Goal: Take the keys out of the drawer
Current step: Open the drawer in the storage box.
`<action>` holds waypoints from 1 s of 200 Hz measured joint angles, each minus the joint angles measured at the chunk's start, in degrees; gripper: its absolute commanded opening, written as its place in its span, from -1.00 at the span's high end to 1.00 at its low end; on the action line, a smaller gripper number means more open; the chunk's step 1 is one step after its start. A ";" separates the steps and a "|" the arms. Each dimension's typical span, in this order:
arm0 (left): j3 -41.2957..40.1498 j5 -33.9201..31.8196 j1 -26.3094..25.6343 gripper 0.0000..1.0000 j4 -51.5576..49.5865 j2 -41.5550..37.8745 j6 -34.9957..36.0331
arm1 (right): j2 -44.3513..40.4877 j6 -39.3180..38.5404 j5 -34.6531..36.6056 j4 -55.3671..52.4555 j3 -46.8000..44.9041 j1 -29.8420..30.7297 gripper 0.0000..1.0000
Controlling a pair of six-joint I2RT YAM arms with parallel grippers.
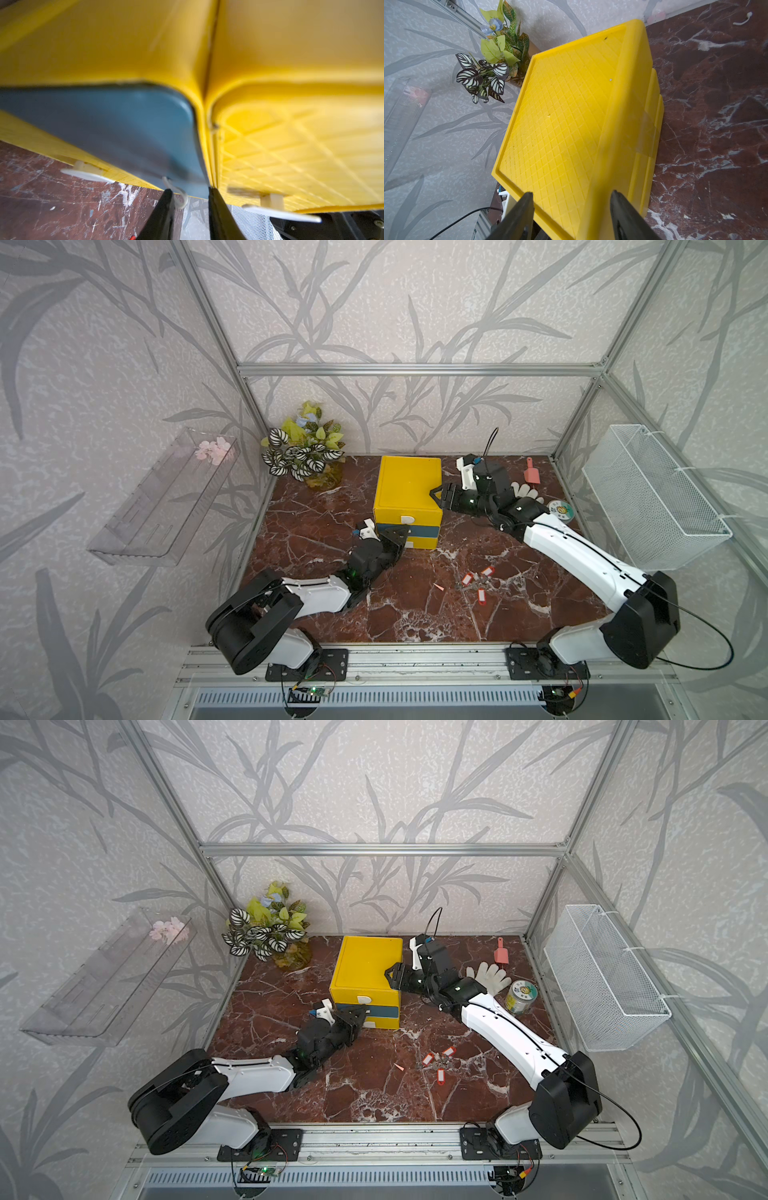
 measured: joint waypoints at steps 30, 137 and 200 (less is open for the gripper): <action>0.00 0.44 0.00 0.46 0.02 1.79 0.15 | 0.00 -0.04 0.00 -0.02 0.00 0.00 -0.23; -0.09 0.15 -0.17 0.99 -5.97 -2.36 4.22 | 0.00 -0.20 0.02 -0.04 0.00 -0.02 -0.24; -0.85 -0.24 -2.80 0.99 -14.21 -9.33 5.73 | 0.00 -0.22 0.46 -0.33 0.00 0.00 -0.37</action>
